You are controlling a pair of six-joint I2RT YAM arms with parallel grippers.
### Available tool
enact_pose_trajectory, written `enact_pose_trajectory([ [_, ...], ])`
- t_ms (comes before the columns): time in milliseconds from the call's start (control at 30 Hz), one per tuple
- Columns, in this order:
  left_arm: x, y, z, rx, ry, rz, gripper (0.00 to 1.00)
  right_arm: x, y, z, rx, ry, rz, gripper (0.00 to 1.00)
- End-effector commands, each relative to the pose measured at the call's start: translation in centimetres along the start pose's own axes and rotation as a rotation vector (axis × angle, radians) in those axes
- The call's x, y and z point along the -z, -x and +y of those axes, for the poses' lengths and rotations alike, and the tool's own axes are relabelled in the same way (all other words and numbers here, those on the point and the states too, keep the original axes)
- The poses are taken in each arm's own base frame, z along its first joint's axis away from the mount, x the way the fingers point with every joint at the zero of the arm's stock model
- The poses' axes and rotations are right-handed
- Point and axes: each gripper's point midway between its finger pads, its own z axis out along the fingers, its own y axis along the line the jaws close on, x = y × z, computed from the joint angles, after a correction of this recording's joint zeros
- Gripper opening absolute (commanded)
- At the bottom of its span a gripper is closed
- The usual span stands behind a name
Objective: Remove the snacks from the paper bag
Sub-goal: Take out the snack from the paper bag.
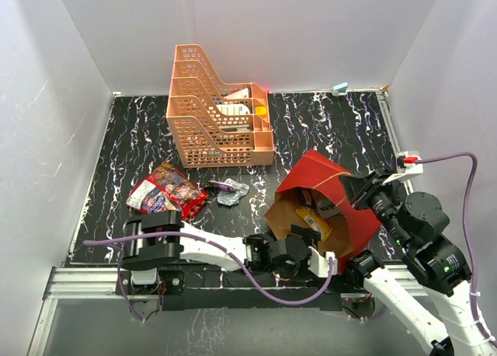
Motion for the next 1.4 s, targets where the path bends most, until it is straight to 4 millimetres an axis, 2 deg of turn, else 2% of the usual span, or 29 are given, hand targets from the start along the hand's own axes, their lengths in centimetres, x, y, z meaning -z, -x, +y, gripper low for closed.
enact_pose_trajectory([
  [0,-2.2,0.5,2.7,-0.132,0.045,-0.019,0.68,0.4,3.3,1.8,-0.006,0.066,-0.105,0.12],
  [167,-5.0,-1.2,3.8,-0.171,0.027,0.016,0.7,0.5,3.2,2.8,-0.005,0.117,-0.091,0.12],
  [267,-6.1,-1.1,4.5,-0.179,0.026,0.006,0.69,0.4,3.0,3.0,-0.009,0.131,-0.083,0.12],
  [567,-8.3,-3.4,2.1,-0.2,-0.152,0.052,0.66,0.5,3.3,3.0,-0.007,0.13,-0.094,0.11],
  [633,-8.9,-3.8,2.2,-0.196,-0.16,0.059,0.63,0.5,3.3,2.9,-0.002,0.126,-0.095,0.11],
  [733,-9.6,-4.7,2.4,-0.198,-0.147,0.072,0.49,0.4,3.3,2.8,0.004,0.12,-0.095,0.11],
  [800,-9.8,-5.0,2.5,-0.201,-0.138,0.077,0.45,0.3,3.1,2.6,0.006,0.112,-0.092,0.11],
  [933,-9.3,-4.7,3.2,-0.193,-0.112,0.079,0.29,0.2,2.7,2.1,0.008,0.096,-0.092,0.11],
  [1100,-7.2,-3.0,4.4,-0.137,-0.072,0.047,0.15,-0.1,2.3,1.8,0.004,0.086,-0.098,0.11],
  [1200,-6.0,-2.7,4.5,-0.113,-0.067,0.046,0.06,-0.3,2.2,1.5,0.0,0.073,-0.102,0.1],
  [1367,-4.1,-2.2,4.8,-0.077,-0.051,0.044,0.0,-0.3,2.1,1.1,-0.005,0.057,-0.11,0.1],
])
